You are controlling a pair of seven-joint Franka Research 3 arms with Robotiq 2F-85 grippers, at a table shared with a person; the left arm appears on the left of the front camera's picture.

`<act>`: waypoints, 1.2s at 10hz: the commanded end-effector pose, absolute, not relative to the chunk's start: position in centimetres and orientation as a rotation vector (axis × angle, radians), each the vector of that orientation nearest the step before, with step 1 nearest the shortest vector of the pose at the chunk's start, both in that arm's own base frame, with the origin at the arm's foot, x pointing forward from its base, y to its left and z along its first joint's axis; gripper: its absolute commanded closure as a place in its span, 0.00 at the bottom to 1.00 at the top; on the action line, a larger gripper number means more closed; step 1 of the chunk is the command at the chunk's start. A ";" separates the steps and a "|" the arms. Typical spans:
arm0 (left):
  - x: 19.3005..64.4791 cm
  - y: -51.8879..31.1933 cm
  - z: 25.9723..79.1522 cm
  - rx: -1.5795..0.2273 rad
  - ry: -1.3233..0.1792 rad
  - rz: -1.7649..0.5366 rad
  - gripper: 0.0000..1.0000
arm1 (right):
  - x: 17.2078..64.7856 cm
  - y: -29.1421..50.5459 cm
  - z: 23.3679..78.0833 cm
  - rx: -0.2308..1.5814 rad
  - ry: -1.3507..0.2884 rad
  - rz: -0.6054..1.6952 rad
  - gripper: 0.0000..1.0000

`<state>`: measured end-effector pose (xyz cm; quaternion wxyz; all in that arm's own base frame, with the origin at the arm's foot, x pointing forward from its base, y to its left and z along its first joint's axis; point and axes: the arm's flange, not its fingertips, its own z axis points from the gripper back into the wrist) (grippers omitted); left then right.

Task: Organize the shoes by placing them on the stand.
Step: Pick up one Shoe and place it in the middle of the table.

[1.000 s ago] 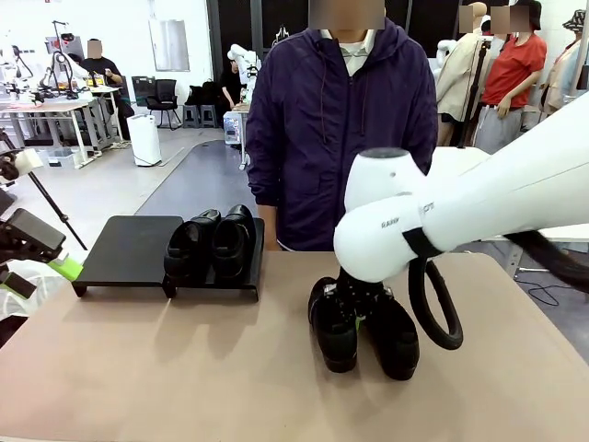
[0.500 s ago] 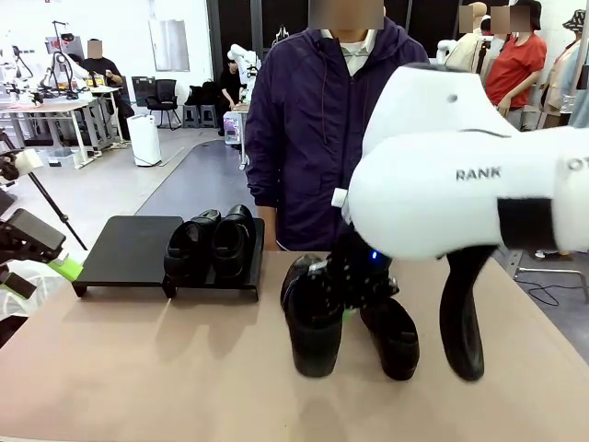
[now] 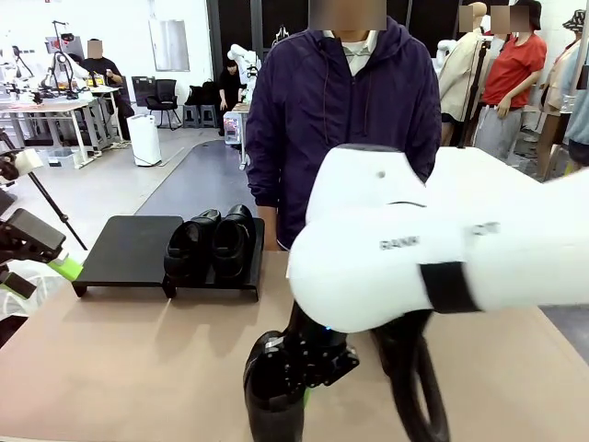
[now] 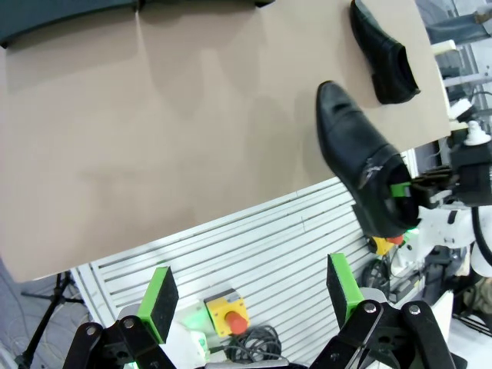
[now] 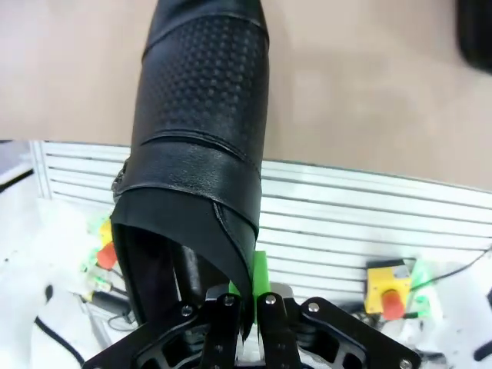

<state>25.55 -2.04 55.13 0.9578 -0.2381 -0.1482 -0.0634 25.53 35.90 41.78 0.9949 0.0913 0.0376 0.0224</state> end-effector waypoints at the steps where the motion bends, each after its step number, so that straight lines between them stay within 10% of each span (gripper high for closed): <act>1: 25.4 -1.8 55.2 -0.486 -0.295 -0.122 0.00 | 28.8 38.9 40.7 0.217 0.111 0.013 1.00; 11: 25.4 -1.8 55.2 -0.486 -0.295 -0.122 0.00 | 34.4 42.4 35.1 0.173 0.096 -0.093 1.00; 12: 25.4 -1.8 55.2 -0.486 -0.295 -0.122 0.00 | 34.7 42.5 34.8 0.167 0.121 -0.092 0.82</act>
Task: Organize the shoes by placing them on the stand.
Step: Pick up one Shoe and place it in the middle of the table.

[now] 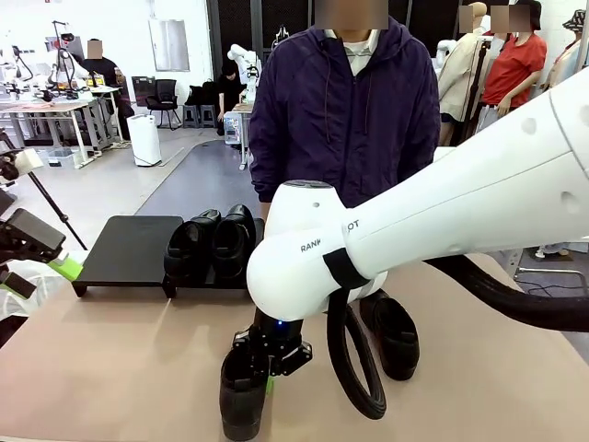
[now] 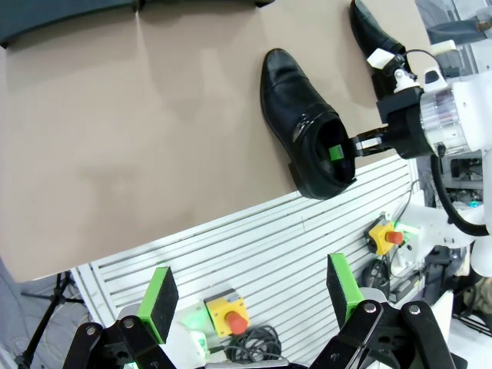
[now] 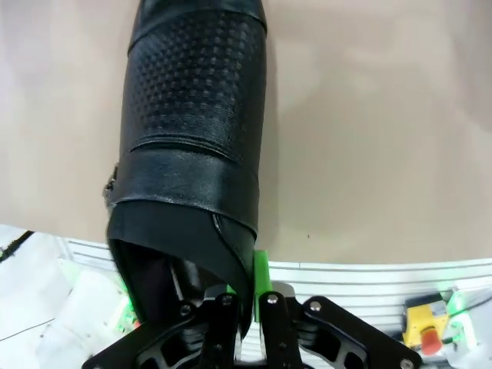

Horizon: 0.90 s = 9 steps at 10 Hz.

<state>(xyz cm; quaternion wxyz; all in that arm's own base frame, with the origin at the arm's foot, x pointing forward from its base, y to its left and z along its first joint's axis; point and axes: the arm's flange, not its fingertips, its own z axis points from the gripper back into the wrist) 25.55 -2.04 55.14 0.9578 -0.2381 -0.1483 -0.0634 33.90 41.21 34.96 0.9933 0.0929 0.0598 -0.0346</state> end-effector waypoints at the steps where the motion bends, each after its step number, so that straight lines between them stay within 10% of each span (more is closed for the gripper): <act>1: 25.4 -1.8 55.2 -0.486 -0.295 -0.122 0.00 | 34.8 42.5 34.7 0.169 0.125 -0.089 0.30; 2: 25.4 -1.8 55.2 -0.486 -0.295 -0.122 0.00 | 34.8 42.5 34.7 0.167 0.136 -0.089 0.00; 9: 25.4 -1.8 55.2 -0.486 -0.295 -0.122 0.00 | 34.3 35.2 42.8 0.213 0.258 0.043 0.00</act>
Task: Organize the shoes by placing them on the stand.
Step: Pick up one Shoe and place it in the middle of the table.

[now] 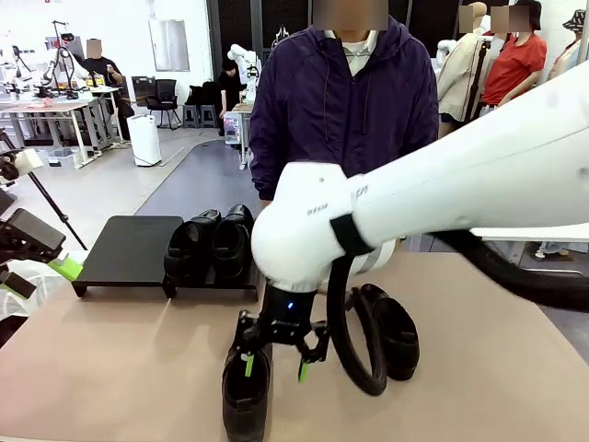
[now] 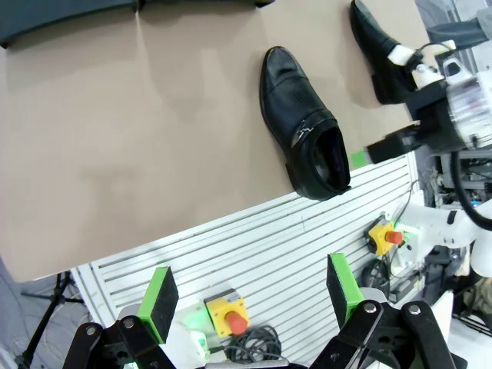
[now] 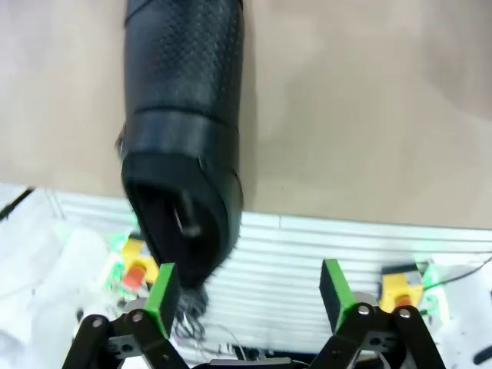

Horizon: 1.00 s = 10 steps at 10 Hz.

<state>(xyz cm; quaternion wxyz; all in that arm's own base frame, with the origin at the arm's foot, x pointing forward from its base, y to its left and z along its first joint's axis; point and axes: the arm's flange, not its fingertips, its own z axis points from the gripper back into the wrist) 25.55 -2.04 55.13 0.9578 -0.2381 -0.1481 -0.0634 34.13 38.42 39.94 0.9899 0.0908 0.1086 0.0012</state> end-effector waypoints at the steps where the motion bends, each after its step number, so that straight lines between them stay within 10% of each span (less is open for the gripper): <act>1: 25.4 -1.8 55.2 -0.486 -0.295 -0.122 0.00 | 34.5 31.6 45.7 0.269 0.244 0.038 0.00; 5: 25.4 -1.8 55.2 -0.486 -0.295 -0.122 0.00 | 37.3 14.7 51.7 0.443 0.305 0.132 0.00; 10: 25.4 -1.8 55.2 -0.486 -0.295 -0.122 0.00 | 34.0 2.1 53.7 0.521 -0.034 0.023 0.00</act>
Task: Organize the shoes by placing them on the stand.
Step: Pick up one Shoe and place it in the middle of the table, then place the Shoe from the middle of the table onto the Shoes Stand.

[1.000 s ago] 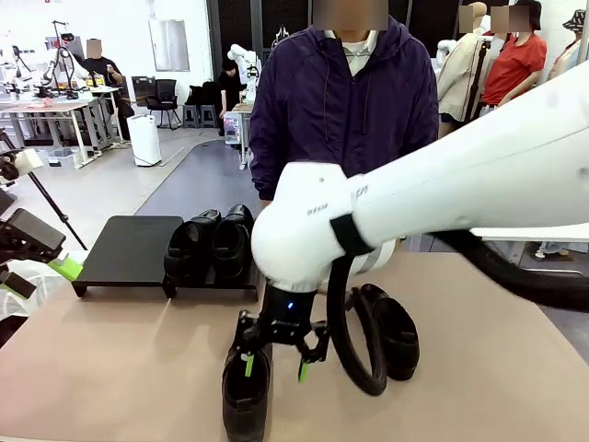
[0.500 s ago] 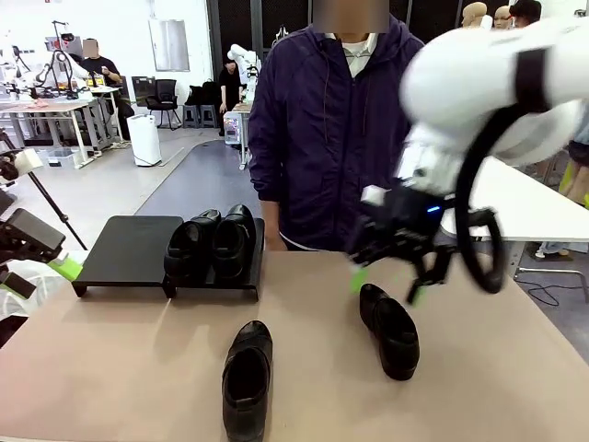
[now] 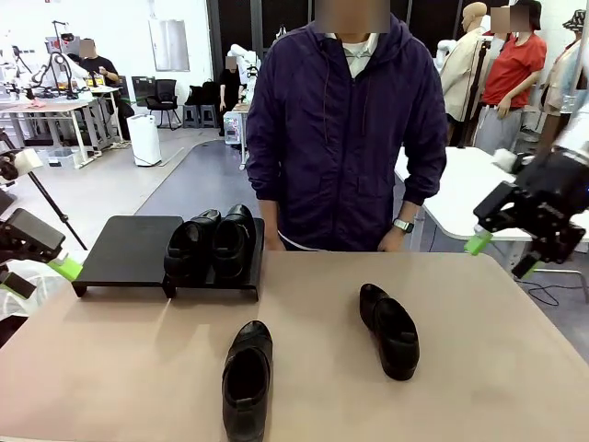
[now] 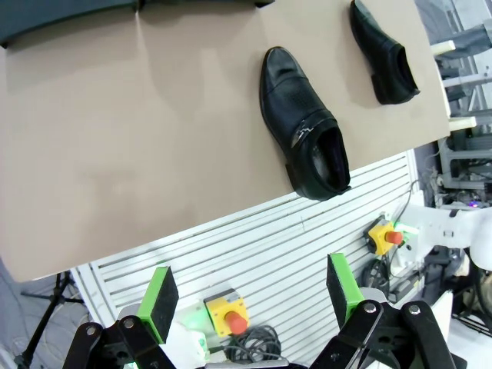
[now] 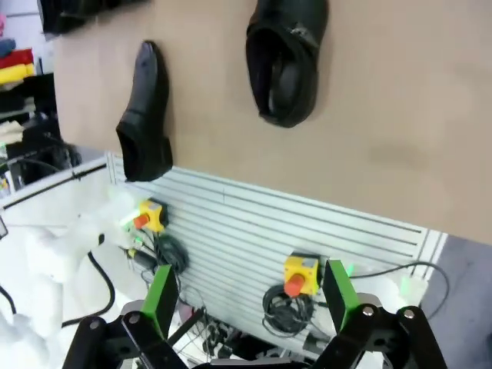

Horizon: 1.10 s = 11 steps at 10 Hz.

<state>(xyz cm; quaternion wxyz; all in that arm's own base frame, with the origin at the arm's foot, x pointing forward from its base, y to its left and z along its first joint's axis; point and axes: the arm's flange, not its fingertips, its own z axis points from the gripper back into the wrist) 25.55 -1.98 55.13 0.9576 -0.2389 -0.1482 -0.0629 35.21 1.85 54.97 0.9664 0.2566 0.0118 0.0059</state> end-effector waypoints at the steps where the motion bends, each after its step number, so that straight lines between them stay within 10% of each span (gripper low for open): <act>1: 25.4 -1.8 55.2 -0.486 -0.295 -0.122 0.00 | 33.8 0.5 53.1 0.540 -0.072 0.010 0.00; 11: 25.4 -1.8 55.2 -0.486 -0.295 -0.122 0.00 | 34.4 0.9 54.7 0.521 -0.016 -0.006 0.00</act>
